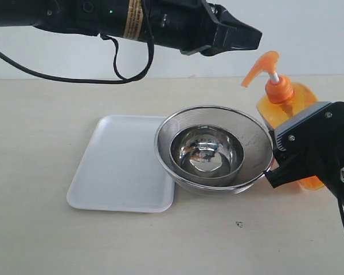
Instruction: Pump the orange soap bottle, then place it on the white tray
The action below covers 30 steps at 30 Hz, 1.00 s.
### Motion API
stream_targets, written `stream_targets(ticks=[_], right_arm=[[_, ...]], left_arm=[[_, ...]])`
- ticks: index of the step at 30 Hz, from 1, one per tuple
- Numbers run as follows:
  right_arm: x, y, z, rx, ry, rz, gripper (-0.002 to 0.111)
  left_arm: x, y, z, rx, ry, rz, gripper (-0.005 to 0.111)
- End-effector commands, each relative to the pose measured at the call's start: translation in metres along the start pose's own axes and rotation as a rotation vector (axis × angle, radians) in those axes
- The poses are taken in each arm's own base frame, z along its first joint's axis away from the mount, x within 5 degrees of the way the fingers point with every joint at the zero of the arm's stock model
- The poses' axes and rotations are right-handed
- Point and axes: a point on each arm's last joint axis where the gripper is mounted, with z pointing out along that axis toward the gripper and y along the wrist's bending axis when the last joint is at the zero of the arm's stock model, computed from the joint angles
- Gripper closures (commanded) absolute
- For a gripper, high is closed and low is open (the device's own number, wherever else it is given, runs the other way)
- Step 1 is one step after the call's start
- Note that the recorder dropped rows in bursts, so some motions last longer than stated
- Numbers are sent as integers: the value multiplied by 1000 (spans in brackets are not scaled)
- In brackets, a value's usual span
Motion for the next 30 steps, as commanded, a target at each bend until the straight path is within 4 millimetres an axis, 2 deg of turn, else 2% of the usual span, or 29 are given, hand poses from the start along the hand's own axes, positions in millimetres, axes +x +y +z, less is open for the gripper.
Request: stream_targets(ticks=[1,11,22,30], right_arm=[[-10,-3,1,27,-69,-5,108],[-9,-3,1,19,-65,-5,108],[-10,-2,1,8,-72,-13,108],[-11,0,1,-10,-86,-20,108]], left_arm=[[3,-1,4,5,-1,-27,102],[18,-2,23,16,33,-23,102],[47,11,41,43,98,-73,102],[60,18,49,42,122,-91,102]])
